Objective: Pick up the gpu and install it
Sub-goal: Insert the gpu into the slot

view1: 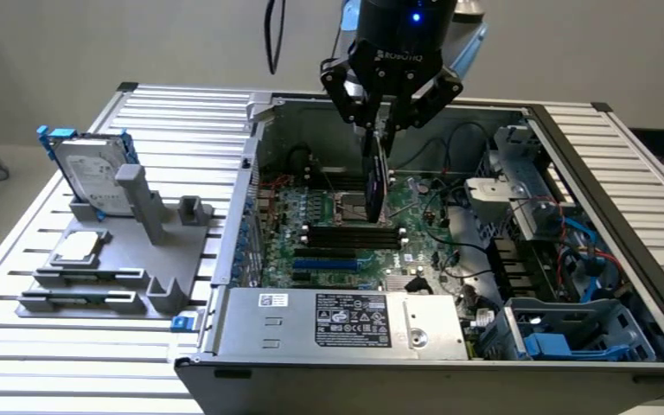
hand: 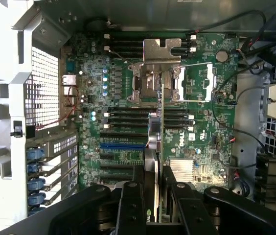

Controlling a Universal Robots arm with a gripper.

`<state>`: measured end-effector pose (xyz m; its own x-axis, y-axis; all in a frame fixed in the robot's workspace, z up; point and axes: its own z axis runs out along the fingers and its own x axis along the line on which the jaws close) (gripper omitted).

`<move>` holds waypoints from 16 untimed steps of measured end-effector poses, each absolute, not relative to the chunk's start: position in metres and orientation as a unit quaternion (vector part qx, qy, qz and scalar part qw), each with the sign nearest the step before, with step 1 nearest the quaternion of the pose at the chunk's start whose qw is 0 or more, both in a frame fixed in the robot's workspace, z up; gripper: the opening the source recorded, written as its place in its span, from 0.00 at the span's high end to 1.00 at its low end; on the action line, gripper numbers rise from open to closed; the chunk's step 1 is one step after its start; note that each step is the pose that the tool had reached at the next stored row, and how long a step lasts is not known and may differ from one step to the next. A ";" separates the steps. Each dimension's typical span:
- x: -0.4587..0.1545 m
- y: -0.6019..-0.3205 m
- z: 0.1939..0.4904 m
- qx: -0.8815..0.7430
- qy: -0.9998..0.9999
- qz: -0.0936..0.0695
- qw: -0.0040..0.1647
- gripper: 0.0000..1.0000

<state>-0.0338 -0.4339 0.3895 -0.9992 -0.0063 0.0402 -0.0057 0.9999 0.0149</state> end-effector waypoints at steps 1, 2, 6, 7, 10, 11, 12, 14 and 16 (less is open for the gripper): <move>-0.034 -0.434 0.390 0.003 -1.000 -0.007 0.020 0.73; -0.034 -0.434 0.390 0.003 -1.000 -0.007 0.020 0.73; -0.034 -0.434 0.389 0.003 -1.000 -0.007 0.020 0.73; -0.034 -0.434 0.388 0.006 -1.000 -0.007 0.020 0.73; -0.034 -0.434 0.386 0.033 -0.999 -0.007 0.020 0.73; -0.034 -0.434 0.385 0.042 -0.999 -0.007 0.020 0.73; -0.034 -0.434 0.384 0.051 -0.998 -0.006 0.021 0.73; -0.034 -0.434 0.382 0.068 -0.997 -0.006 0.021 0.73; -0.034 -0.434 0.380 0.087 -0.996 -0.006 0.021 0.73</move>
<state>-0.0339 -0.4340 0.3803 -0.9840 -0.1734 0.0403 -0.1730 0.9848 0.0149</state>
